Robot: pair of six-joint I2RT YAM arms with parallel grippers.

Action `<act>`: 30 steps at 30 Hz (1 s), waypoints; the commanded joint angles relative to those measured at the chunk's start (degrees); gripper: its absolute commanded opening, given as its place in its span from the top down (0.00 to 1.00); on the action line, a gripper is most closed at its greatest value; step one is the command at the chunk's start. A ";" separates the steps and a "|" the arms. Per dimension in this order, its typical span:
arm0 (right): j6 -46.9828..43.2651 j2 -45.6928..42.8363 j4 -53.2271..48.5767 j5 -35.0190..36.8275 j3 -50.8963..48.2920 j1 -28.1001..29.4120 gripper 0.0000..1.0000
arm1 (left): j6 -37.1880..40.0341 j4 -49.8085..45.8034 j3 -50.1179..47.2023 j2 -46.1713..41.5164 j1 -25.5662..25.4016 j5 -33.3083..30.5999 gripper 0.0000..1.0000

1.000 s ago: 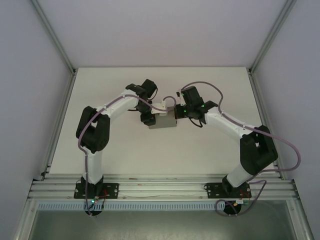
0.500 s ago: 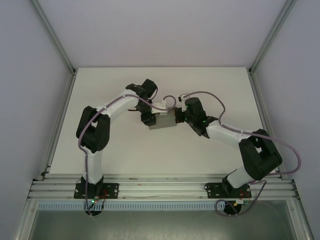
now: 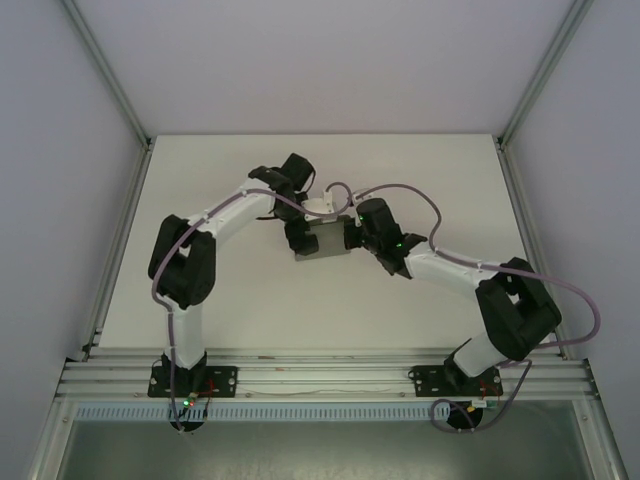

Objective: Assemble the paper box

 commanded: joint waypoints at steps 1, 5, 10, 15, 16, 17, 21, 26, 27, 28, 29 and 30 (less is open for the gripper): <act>2.51 2.27 -8.65 3.62 0.18 0.31 1.00 | -5.08 4.06 -2.07 -7.28 -0.53 -2.10 0.00; 4.00 2.91 -10.68 4.82 1.46 0.68 1.00 | -15.17 10.46 -8.48 -13.30 -0.40 -11.21 0.00; 4.06 3.07 -14.05 6.63 3.66 2.38 1.00 | -27.85 12.96 -15.02 -18.46 -0.38 -16.00 0.03; 5.41 4.43 -17.37 6.68 6.65 2.76 1.00 | -38.44 11.09 -15.46 -17.56 -0.44 -19.00 0.39; 5.83 4.73 -17.80 6.87 7.08 2.78 1.00 | -40.06 11.05 -15.64 -17.47 -0.48 -19.09 0.43; 6.01 5.01 -18.10 6.83 7.40 2.84 1.00 | -41.09 11.47 -16.26 -17.85 -0.44 -17.95 0.46; 6.18 6.23 -19.22 6.62 8.47 3.06 1.00 | -42.54 14.12 -18.69 -19.71 -0.47 -15.72 0.53; 6.00 6.12 -19.82 7.15 8.74 3.39 1.00 | -43.18 13.93 -18.95 -18.39 -0.38 -18.16 0.56; 5.87 6.08 -19.90 6.99 8.78 3.45 1.00 | -43.22 14.16 -18.84 -17.97 -0.36 -17.99 0.58; 5.83 6.04 -19.89 6.90 8.75 3.47 1.00 | -43.50 14.39 -18.69 -17.61 -0.35 -17.86 0.60; 5.58 6.08 -20.09 6.89 8.77 3.56 1.00 | -43.98 14.92 -18.52 -17.32 -0.31 -17.79 0.62; 5.31 6.08 -20.08 7.02 8.81 3.78 1.00 | -44.17 15.07 -18.26 -17.04 -0.13 -17.44 0.65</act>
